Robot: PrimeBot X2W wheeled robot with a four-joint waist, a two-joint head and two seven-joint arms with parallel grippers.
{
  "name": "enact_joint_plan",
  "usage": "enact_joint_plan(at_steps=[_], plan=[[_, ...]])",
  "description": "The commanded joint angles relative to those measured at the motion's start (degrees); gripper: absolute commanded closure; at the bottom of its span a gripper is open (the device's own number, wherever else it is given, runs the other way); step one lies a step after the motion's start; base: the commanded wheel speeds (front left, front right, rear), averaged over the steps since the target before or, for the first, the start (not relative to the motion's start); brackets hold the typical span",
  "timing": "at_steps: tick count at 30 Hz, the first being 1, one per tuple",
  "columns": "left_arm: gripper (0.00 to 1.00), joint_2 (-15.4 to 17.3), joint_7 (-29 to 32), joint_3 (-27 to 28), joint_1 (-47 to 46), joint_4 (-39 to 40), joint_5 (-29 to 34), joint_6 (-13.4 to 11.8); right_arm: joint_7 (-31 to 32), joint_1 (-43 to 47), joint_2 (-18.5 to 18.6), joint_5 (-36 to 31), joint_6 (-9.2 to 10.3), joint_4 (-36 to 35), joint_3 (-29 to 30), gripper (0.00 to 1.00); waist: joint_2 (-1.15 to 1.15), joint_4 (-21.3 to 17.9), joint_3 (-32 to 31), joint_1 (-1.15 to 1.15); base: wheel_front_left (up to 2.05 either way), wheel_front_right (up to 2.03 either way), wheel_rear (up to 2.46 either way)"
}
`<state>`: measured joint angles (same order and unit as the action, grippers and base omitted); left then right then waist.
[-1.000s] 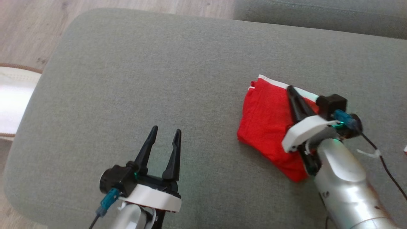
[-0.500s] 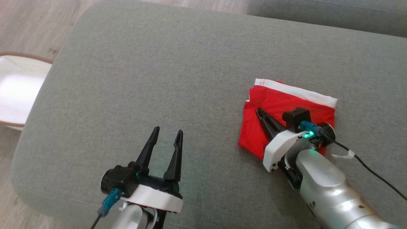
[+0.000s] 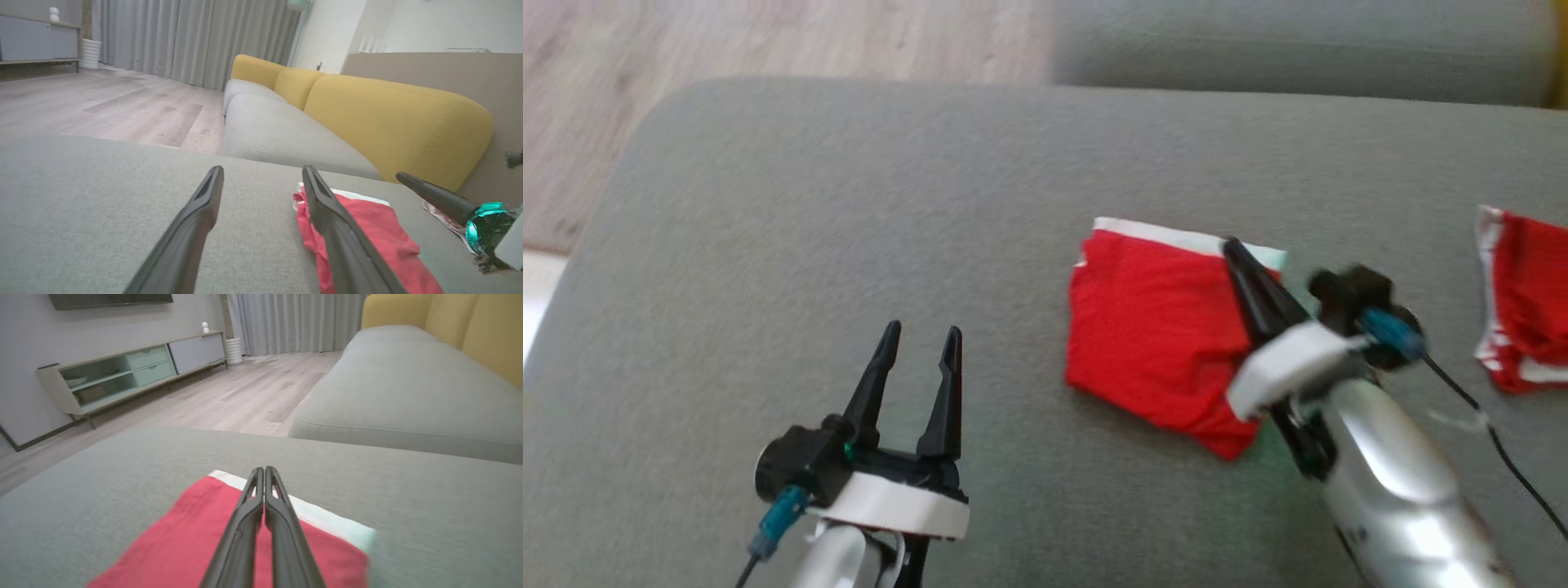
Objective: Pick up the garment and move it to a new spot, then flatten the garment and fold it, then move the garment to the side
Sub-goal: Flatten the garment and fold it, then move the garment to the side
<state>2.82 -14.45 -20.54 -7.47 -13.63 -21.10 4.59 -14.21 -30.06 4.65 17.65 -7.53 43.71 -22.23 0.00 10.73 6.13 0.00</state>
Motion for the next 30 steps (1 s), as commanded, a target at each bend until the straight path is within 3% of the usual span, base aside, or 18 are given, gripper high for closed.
enact_joint_plan(at_steps=[1, 6, 7, 8, 9, 15, 30], plan=[[0.00, 0.1, -0.5, 2.4, -0.2, 2.2, 1.0, 0.3, -0.8, 2.5, 0.9, -2.3, 0.04, -4.0, 1.5, 1.00, 0.00, -3.5, -2.7, 0.00, 0.00, 0.00, 0.00], [0.00, 0.1, -0.5, 3.5, 0.4, 2.5, 1.7, 0.7, -0.8, 9.8, 1.3, -5.7, 0.04, -10.6, 9.9, 1.00, 0.00, -7.4, -5.1, 0.00, 0.00, 0.00, 0.00], [0.00, 0.1, -0.5, 3.8, 0.6, 2.7, 1.6, 0.7, -0.8, 10.9, 1.3, -6.9, 0.04, -11.7, 11.4, 0.52, 0.00, -8.0, -5.4, 0.00, 0.00, 0.00, 0.00], [0.00, 0.1, -0.5, 3.8, 0.6, 2.7, 1.6, 0.7, -0.8, 10.9, 1.3, -6.9, 0.04, -11.7, 11.4, 0.52, 0.00, -8.0, -5.4, 0.00, 0.00, 0.00, 0.00], [0.00, 0.1, -0.5, 3.9, 0.8, 2.7, 1.7, 0.7, -0.8, 12.1, 1.1, -8.1, 0.04, -12.8, 12.7, 0.00, 0.00, -8.6, -5.6, 0.00, 0.00, 0.00, 0.00], [0.00, 0.1, -0.5, 4.7, 1.7, 2.6, 2.4, 0.9, -0.8, 18.3, -0.9, -11.3, 0.04, -18.6, 17.2, 0.00, 0.00, -11.1, -5.9, 0.00, 0.00, 0.00, 0.00], [0.00, 0.1, -0.5, 6.1, 3.0, 1.7, 3.2, 1.8, -0.8, 23.5, -1.8, -9.9, 0.04, -23.8, 17.3, 0.00, 0.00, -13.3, -5.9, 0.00, 0.00, 0.00, 0.00]])
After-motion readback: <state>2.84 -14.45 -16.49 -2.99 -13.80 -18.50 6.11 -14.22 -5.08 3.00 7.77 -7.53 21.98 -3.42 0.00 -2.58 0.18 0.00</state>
